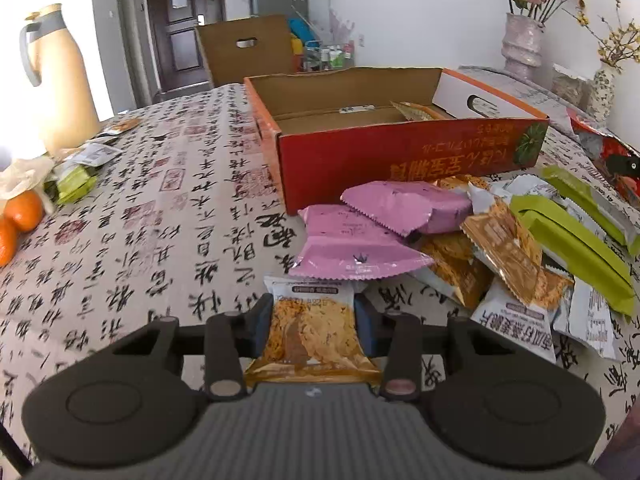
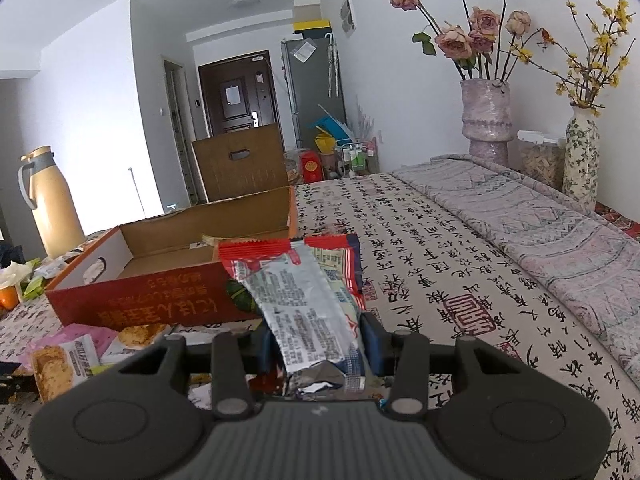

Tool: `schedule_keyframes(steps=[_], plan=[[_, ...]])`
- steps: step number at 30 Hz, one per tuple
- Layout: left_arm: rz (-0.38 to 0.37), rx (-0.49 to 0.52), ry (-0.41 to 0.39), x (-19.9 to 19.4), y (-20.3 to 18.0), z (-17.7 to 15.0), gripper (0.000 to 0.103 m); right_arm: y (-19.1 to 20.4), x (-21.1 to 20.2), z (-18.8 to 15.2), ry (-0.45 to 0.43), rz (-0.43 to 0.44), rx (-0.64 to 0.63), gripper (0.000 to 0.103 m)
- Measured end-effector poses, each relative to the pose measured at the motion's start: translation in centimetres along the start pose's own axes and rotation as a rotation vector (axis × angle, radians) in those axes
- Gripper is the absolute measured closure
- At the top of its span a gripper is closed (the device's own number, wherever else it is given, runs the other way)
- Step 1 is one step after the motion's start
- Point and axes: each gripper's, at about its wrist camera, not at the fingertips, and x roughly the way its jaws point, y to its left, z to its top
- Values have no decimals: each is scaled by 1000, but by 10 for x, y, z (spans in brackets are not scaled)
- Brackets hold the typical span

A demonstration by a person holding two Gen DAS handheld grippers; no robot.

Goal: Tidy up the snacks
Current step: 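Grasp the brown biscuit packet with the left gripper while the right gripper holds the bag, then lower both held packets into the box and open both grippers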

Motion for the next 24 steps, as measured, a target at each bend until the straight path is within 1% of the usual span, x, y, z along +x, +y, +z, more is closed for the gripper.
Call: schedule_keyframes(steps=[3,9,13,20,24], plan=[[27,8,-11,-7,-4,-6,61,0,-2,-1,-1,4,0,60],[73,-11,-32,-20,-6,-13,62,0,-6,-1,-7,14,-1,60],[93,-31,-68,-35,-7,-17,62,0,-10,-2,-12,18,0,60],[102,-69,-152,-60,-11,-8,62,3,-18,-2,-25,35,-8,60],[86,-89,-193,-65,-16,1,62,6,-21,-1,-31,42,-14,60]])
